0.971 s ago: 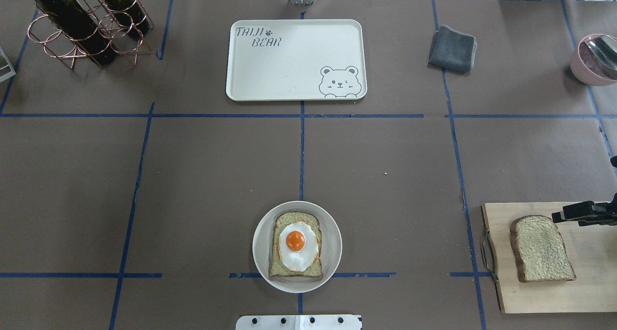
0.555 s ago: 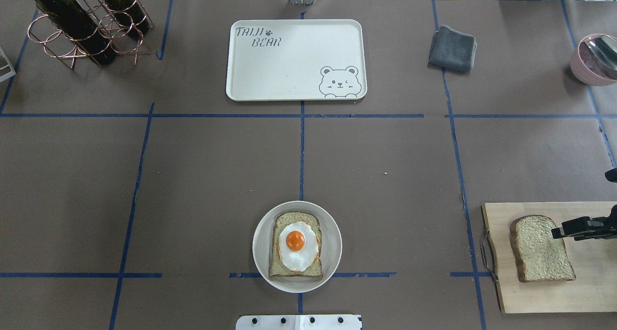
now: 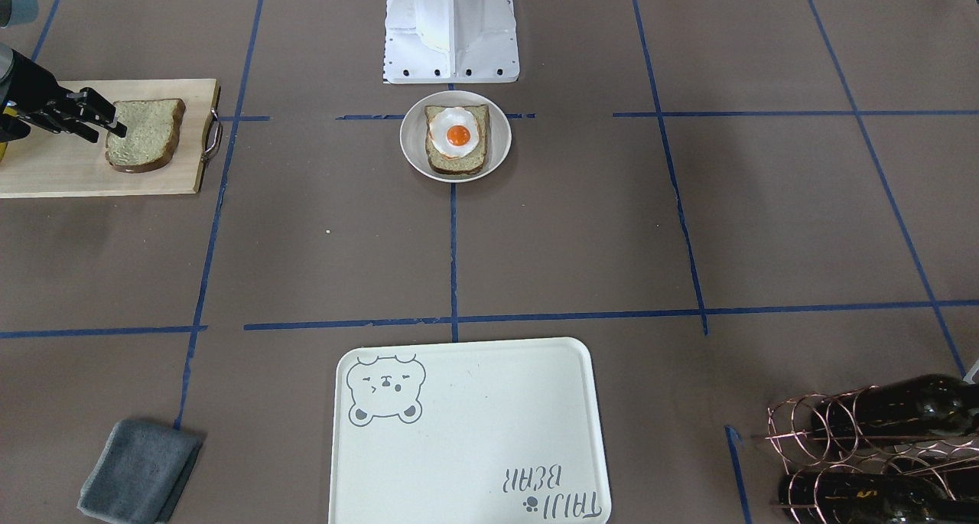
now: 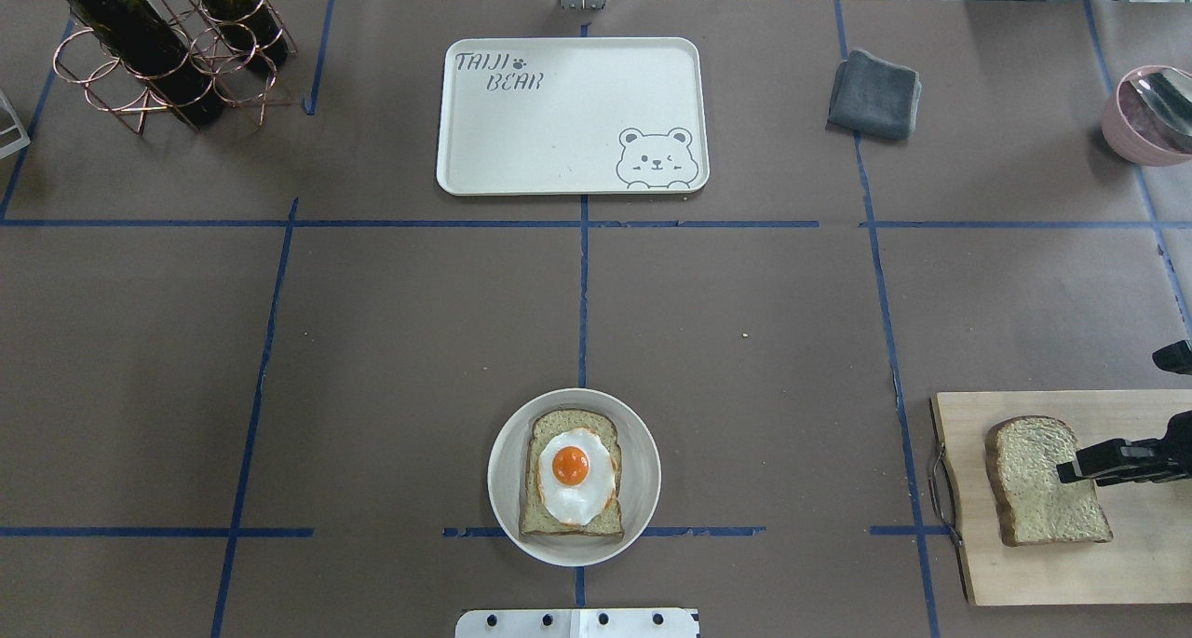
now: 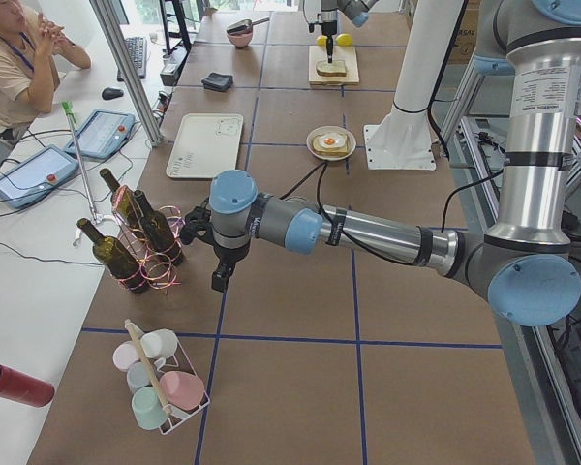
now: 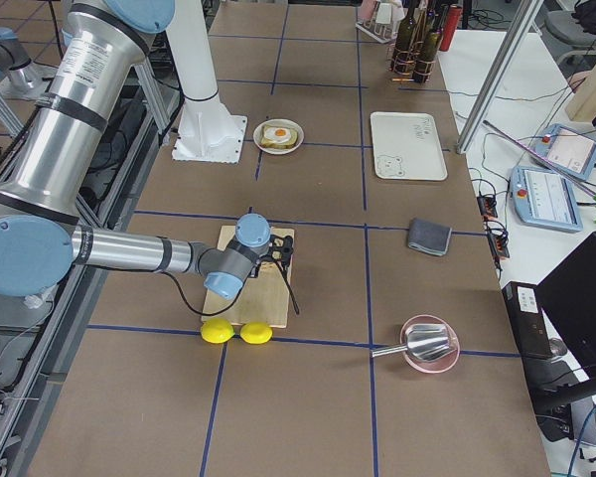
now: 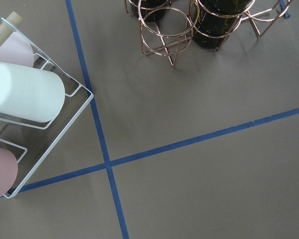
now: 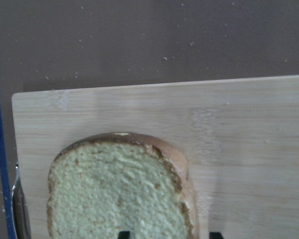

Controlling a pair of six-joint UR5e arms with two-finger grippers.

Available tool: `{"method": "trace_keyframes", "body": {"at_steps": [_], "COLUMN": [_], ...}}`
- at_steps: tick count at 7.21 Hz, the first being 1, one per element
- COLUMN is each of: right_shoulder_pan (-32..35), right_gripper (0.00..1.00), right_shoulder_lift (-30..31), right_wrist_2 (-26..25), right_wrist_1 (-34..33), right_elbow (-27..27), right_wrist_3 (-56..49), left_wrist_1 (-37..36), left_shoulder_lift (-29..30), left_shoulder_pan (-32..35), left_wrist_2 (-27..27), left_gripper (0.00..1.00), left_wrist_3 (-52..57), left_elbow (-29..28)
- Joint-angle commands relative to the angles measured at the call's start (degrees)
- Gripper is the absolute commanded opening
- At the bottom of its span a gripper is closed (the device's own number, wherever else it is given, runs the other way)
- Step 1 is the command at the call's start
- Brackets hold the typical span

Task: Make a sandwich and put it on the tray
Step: 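Lower the right gripper onto the bread slice on the cutting board and grasp it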

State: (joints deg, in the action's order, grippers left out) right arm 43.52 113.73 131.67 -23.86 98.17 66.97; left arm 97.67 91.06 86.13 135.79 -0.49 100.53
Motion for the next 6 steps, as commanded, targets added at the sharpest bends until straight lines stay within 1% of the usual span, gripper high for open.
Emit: {"method": "trace_keyframes", "body": {"at_steps": [1,2,6], "right_shoulder_pan": [-0.4,-0.4,0.0], "right_gripper": [0.17,0.00,0.00], "right_shoulder_lift": [0.2,0.3,1.1], "right_wrist_2": [0.0,0.0,0.2], "right_wrist_1": [0.1,0.1,1.4], "right_elbow": [0.0,0.0,0.3], "right_wrist_3": [0.1,0.0,0.2], "left_wrist_1": [0.1,0.1,0.1], "left_shoulder_lift": [0.0,0.0,0.0], "left_shoulder_pan": [0.0,0.0,0.0], "left_wrist_2": [0.0,0.0,0.0], "left_gripper": [1.00,1.00,1.00], "left_wrist_3": [0.0,0.0,0.0], "left_elbow": [0.0,0.0,0.0]}}
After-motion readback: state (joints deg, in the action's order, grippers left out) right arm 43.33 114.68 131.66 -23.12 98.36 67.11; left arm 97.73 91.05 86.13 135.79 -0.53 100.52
